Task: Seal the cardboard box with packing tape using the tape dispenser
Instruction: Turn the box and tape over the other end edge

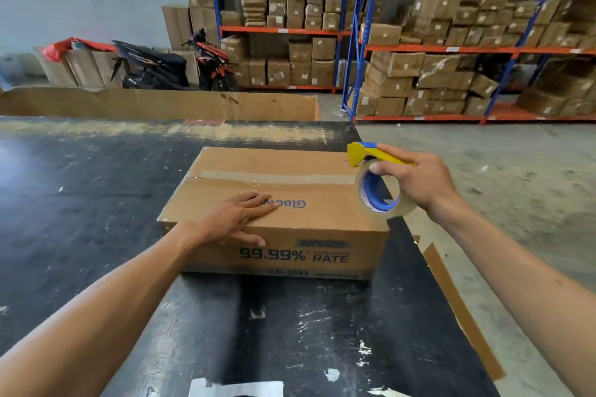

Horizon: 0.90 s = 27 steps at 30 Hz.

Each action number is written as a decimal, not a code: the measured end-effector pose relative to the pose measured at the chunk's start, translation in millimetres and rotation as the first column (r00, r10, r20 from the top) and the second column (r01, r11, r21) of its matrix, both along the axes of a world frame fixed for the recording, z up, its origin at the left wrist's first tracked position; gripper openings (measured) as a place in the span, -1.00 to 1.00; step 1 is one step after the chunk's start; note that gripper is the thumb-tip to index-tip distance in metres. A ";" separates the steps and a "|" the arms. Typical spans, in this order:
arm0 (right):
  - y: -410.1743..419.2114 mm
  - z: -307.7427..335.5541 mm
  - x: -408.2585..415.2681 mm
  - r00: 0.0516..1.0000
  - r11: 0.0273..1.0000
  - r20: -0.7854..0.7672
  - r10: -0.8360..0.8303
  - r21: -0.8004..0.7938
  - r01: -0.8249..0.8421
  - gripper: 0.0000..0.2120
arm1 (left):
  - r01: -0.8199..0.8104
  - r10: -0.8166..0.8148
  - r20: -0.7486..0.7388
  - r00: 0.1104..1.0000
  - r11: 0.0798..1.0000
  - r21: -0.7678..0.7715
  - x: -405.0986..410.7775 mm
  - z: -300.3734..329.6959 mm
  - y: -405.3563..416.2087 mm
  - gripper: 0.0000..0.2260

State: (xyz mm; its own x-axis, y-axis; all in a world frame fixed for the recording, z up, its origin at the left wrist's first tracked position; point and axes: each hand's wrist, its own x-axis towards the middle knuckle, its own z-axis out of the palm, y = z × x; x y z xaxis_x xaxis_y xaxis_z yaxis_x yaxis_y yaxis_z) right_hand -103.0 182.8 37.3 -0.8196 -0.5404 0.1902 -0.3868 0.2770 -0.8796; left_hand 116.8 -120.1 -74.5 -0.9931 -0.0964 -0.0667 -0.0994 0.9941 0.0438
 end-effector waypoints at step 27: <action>-14.5 -16.3 -5.9 0.961 0.971 0.271 -0.061 -0.208 0.120 -0.56 | -0.068 0.071 0.002 0.997 0.949 0.306 -68.8 25.0 97.6 -0.05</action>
